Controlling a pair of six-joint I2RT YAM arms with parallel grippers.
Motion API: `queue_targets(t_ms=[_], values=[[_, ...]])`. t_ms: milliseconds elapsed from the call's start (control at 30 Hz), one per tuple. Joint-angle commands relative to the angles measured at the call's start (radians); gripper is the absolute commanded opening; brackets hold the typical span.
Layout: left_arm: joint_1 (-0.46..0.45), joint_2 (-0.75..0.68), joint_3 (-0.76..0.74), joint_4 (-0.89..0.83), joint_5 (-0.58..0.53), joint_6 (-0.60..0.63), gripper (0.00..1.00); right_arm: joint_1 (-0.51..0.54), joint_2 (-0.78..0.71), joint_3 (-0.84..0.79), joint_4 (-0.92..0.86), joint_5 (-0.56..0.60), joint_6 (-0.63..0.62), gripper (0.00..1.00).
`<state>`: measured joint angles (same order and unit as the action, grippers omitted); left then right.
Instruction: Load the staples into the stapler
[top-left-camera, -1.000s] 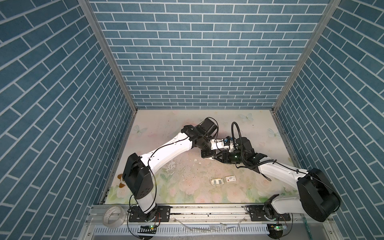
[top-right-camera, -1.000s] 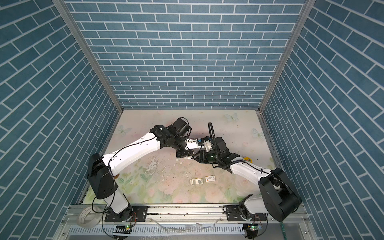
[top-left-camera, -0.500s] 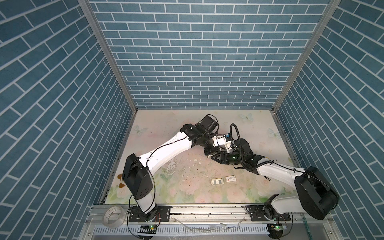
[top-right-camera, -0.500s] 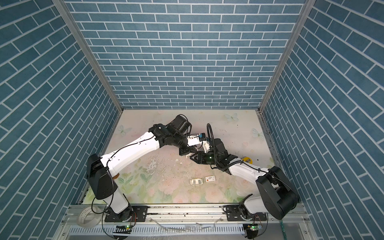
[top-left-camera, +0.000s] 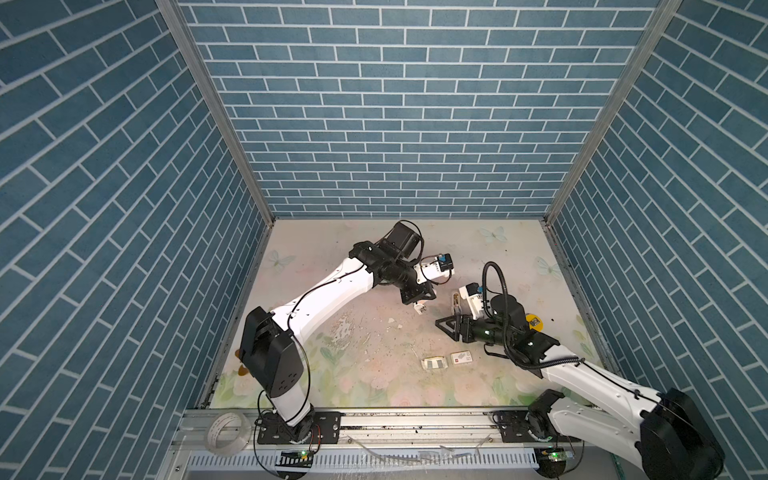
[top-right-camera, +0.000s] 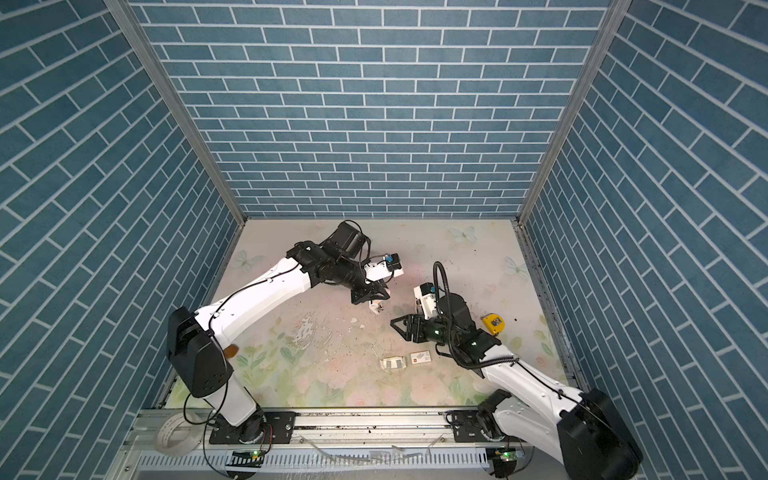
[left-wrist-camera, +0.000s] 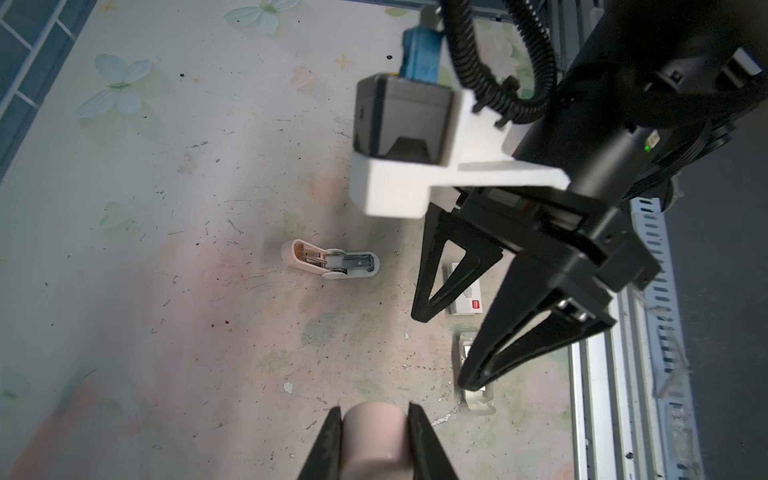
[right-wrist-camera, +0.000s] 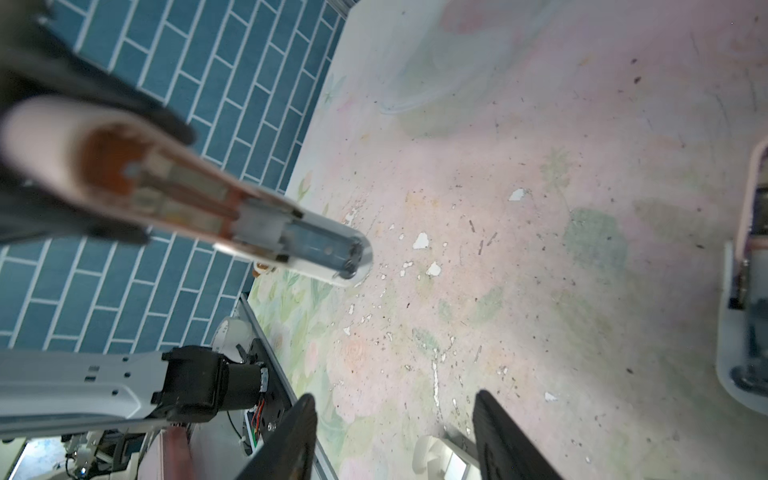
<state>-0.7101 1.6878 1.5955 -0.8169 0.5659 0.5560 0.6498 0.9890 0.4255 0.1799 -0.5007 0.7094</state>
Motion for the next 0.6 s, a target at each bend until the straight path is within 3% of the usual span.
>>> queue_targets(t_ms=[0, 133, 567], values=[[0.027, 0.02, 0.072, -0.097, 0.189, -0.005, 0.02, 0.004, -0.093, -0.001, 0.021, -0.069, -0.076, 0.64], [0.029, 0.067, 0.131, -0.161, 0.263, -0.01, 0.02, 0.003, -0.131, 0.054, -0.062, -0.074, -0.14, 0.67], [0.031, 0.158, 0.237, -0.274, 0.431, -0.011, 0.03, 0.003, -0.033, 0.145, -0.013, -0.153, -0.181, 0.7]])
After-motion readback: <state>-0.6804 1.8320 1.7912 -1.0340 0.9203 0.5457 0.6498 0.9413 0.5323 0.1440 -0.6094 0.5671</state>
